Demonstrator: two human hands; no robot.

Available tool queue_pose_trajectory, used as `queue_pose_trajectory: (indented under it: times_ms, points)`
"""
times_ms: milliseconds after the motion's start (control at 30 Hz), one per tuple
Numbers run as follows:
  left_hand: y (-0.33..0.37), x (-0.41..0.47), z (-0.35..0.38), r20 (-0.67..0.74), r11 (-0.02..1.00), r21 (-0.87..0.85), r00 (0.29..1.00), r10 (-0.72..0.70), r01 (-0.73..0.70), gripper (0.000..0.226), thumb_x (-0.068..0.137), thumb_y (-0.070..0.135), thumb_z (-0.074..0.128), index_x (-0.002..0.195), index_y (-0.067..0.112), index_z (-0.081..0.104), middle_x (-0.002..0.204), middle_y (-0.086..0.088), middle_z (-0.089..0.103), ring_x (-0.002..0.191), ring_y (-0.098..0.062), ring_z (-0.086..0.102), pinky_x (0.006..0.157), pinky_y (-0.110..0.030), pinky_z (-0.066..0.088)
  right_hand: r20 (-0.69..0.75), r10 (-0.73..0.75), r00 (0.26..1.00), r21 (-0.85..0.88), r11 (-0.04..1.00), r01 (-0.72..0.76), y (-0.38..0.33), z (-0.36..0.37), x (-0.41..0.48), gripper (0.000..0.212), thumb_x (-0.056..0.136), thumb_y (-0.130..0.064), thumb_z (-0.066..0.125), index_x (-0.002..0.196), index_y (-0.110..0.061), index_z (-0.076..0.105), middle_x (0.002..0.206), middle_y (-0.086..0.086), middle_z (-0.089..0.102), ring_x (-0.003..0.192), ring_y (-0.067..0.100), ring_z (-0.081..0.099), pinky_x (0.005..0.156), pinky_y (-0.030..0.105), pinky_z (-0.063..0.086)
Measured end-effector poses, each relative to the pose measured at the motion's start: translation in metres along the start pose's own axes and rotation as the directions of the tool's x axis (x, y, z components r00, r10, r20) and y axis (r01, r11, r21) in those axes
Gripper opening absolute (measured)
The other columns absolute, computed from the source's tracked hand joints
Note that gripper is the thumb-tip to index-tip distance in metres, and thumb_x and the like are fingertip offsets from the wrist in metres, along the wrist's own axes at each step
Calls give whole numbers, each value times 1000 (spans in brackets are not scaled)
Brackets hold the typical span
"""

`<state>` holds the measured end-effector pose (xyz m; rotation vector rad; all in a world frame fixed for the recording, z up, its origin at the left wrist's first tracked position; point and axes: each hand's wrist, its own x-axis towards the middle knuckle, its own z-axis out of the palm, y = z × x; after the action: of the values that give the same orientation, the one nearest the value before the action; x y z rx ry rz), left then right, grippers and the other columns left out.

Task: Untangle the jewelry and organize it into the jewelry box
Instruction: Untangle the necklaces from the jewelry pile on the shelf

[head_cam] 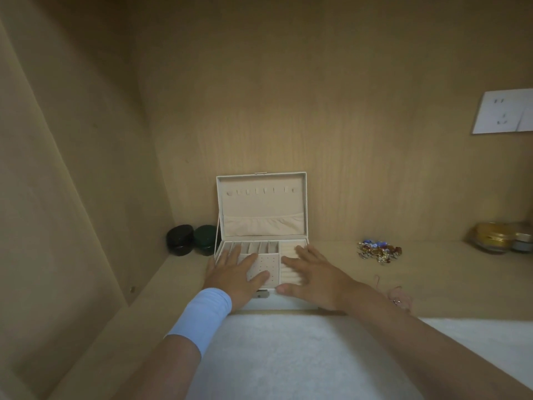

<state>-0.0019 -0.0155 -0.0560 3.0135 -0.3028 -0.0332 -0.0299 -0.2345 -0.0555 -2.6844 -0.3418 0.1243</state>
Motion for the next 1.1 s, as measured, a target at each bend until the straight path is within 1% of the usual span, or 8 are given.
queue_pose_trajectory:
  times_ms: [167, 367, 500, 567, 667, 800, 933, 1100]
  points:
    - [30, -10, 0, -158, 991, 53, 979, 130, -124, 59, 96, 64, 24, 152, 43, 18, 164, 9, 5, 151, -16, -2, 119, -46, -12, -2, -6, 1000, -76, 997, 6, 1, -9, -11, 85, 81, -79, 49, 154, -42, 27, 167, -4, 6, 153, 14, 3, 124, 39, 10]
    - [94, 0, -28, -321, 894, -173, 881, 346, -414, 41, 94, 41, 54, 134, 33, 53, 131, 9, 57, 124, -17, 46, 106, -31, 32, -244, -44, 969, 187, 978, 92, 41, -58, -39, 44, 95, -24, 62, 138, -30, 56, 139, -12, 53, 128, 6, 50, 106, 16, 32]
    - [152, 14, -27, -164, 828, -392, 916, 366, -401, 31, 91, 28, 59, 121, 28, 62, 105, 11, 64, 98, -14, 60, 93, -26, 46, -255, 100, 962, 162, 985, -60, 104, -92, -54, 27, 93, -9, 58, 106, -25, 75, 105, -7, 74, 99, 10, 67, 94, 21, 49]
    - [177, 19, -19, -46, 835, -414, 925, 377, -361, 26, 91, 29, 58, 115, 31, 65, 106, 9, 66, 95, -14, 61, 93, -28, 48, -213, 119, 970, 123, 988, -95, 122, -93, -64, 26, 92, -7, 58, 101, -22, 77, 100, -8, 74, 97, 9, 67, 84, 11, 44]
    - [203, 22, -3, 80, 880, -340, 922, 378, -331, 25, 92, 27, 50, 109, 33, 67, 116, 5, 66, 103, -19, 62, 96, -31, 48, -54, 141, 988, 157, 979, -131, 138, -82, -77, 38, 83, -1, 54, 97, -27, 77, 103, -12, 75, 104, 10, 68, 94, 24, 50]
    - [216, 20, 11, 145, 895, -331, 921, 362, -299, 19, 95, 31, 41, 103, 30, 58, 116, 1, 64, 101, -23, 60, 92, -35, 48, 131, 111, 985, 189, 973, -135, 145, -66, -85, 26, 75, -24, 72, 99, -33, 72, 93, -17, 74, 88, 1, 69, 84, 24, 55]
    - [218, 22, 16, 305, 910, -321, 881, 362, -262, 34, 86, 40, 57, 119, 30, 50, 118, 5, 59, 105, -18, 57, 94, -35, 47, 9, 113, 994, 80, 990, -114, 153, -67, -76, 17, 78, -18, 72, 86, -33, 74, 70, -20, 64, 63, -14, 56, 62, 4, 38]
    - [218, 41, 30, 229, 897, -323, 895, 383, -302, 18, 79, 33, 72, 94, 33, 63, 102, 9, 63, 96, -15, 61, 92, -32, 51, -100, 138, 985, 1, 990, -138, 173, -71, -68, 9, 83, -23, 71, 88, -20, 79, 77, -12, 68, 77, 6, 61, 70, 17, 45]
